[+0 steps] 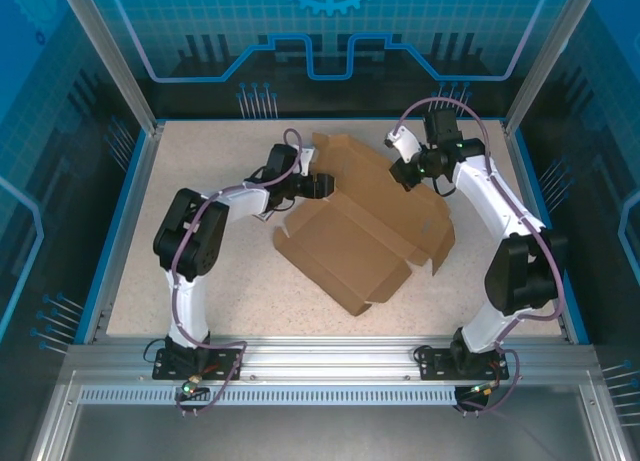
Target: Fold the paper box
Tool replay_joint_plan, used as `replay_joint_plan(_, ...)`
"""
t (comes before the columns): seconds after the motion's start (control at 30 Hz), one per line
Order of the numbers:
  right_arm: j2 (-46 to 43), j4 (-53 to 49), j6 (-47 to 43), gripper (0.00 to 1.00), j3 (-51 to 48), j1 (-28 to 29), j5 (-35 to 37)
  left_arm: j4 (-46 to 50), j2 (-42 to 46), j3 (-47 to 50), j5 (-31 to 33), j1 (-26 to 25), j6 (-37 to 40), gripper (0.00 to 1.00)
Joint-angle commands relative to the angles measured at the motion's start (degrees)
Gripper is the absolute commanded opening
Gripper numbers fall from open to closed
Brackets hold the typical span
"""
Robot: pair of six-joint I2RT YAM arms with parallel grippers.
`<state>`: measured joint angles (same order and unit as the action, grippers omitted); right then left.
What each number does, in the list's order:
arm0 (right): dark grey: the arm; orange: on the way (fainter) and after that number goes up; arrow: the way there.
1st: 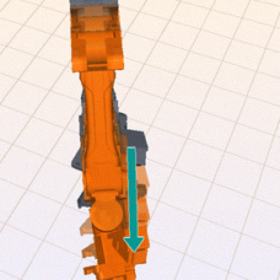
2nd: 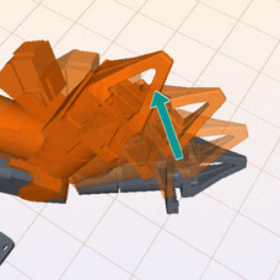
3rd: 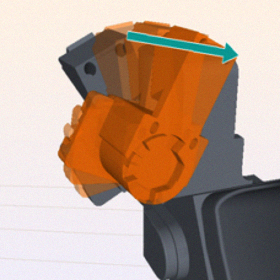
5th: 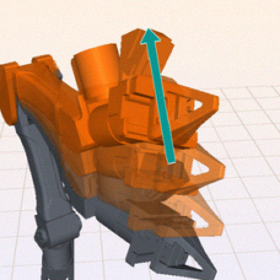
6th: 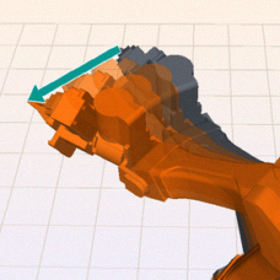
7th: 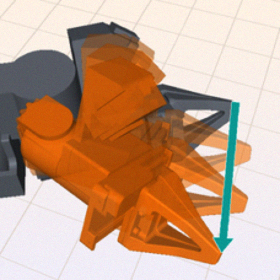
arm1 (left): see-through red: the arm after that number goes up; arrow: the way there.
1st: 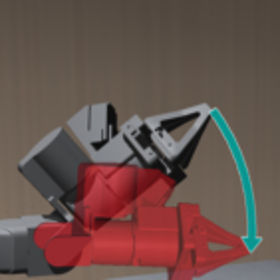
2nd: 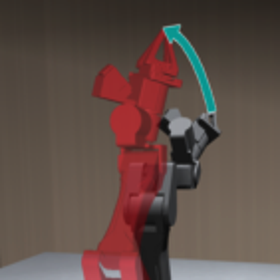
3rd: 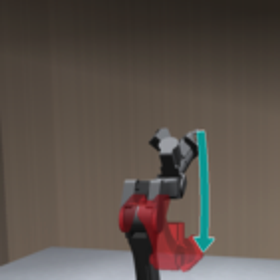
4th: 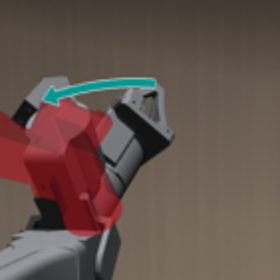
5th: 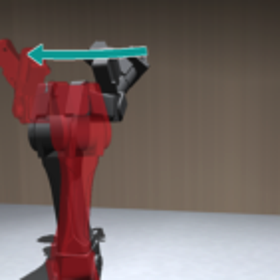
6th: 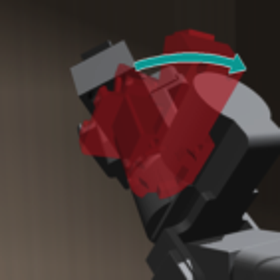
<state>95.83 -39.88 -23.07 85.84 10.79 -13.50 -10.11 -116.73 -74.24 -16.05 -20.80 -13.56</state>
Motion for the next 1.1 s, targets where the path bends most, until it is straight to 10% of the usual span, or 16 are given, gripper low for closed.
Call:
replay_joint_plan(0.0, 0.31, -1.35, 0.92, 0.0, 1.4, -0.74, -1.99, 2.66, -1.96, -2.4, 0.7, -0.12, -1.11, 0.69)
replay_joint_plan(1.07, -0.03, 0.05, 1.63, 0.0, 0.31, -0.83, -2.5, 3.08, -3.13, -2.61, 7.27, -1.48, -7.65, 0.63)
